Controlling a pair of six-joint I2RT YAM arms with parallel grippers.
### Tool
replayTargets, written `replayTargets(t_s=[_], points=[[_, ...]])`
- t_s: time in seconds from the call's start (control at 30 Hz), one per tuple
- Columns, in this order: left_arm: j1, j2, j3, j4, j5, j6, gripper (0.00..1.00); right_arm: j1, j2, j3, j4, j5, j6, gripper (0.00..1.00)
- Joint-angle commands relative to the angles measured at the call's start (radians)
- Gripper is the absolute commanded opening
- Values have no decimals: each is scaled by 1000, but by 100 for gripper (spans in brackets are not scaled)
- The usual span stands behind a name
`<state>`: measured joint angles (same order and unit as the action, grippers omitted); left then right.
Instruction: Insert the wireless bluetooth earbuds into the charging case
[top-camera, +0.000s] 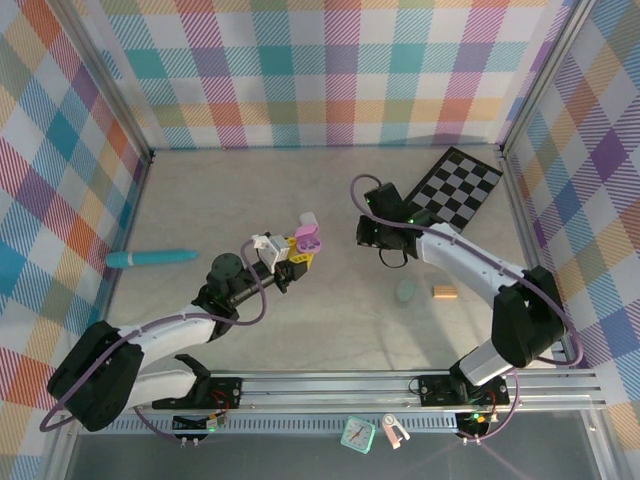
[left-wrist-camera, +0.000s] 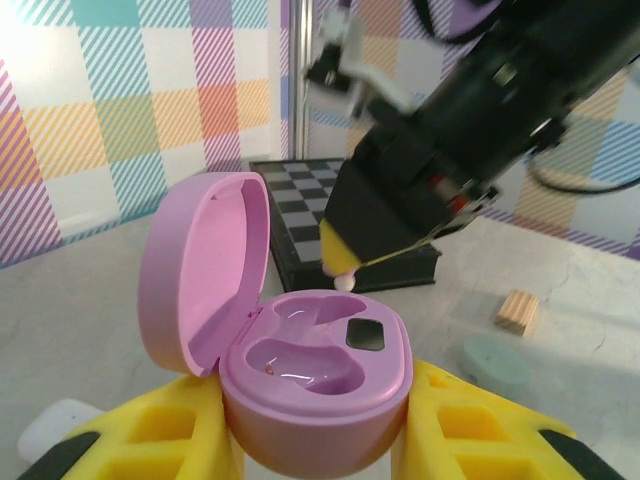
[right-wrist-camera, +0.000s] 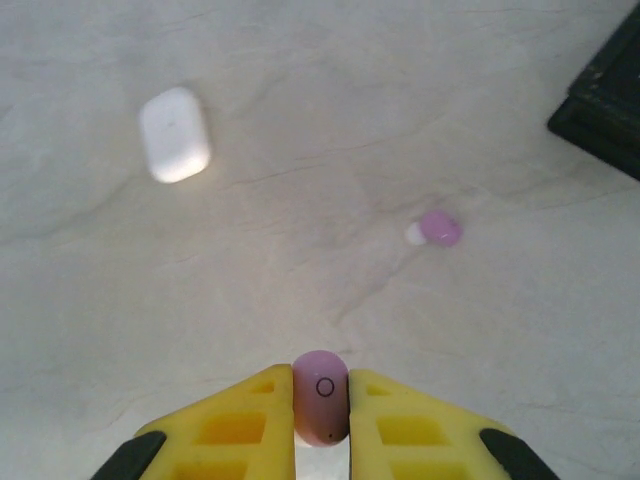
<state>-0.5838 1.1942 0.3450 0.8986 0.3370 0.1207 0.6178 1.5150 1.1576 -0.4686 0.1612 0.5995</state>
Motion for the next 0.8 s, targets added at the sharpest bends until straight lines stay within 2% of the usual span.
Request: replayTargets(t_s=[0.0,0.27,0.77], points=[[8,39,15,80,-25,51,26,48,-44,32,-53,12,21,18],[9,157,23,190,-39,42,25,135,-75,109,-61,-47,-13,18],[9,229,55,229,-33,33,25,220,47,237,-21,-113,-45,17]])
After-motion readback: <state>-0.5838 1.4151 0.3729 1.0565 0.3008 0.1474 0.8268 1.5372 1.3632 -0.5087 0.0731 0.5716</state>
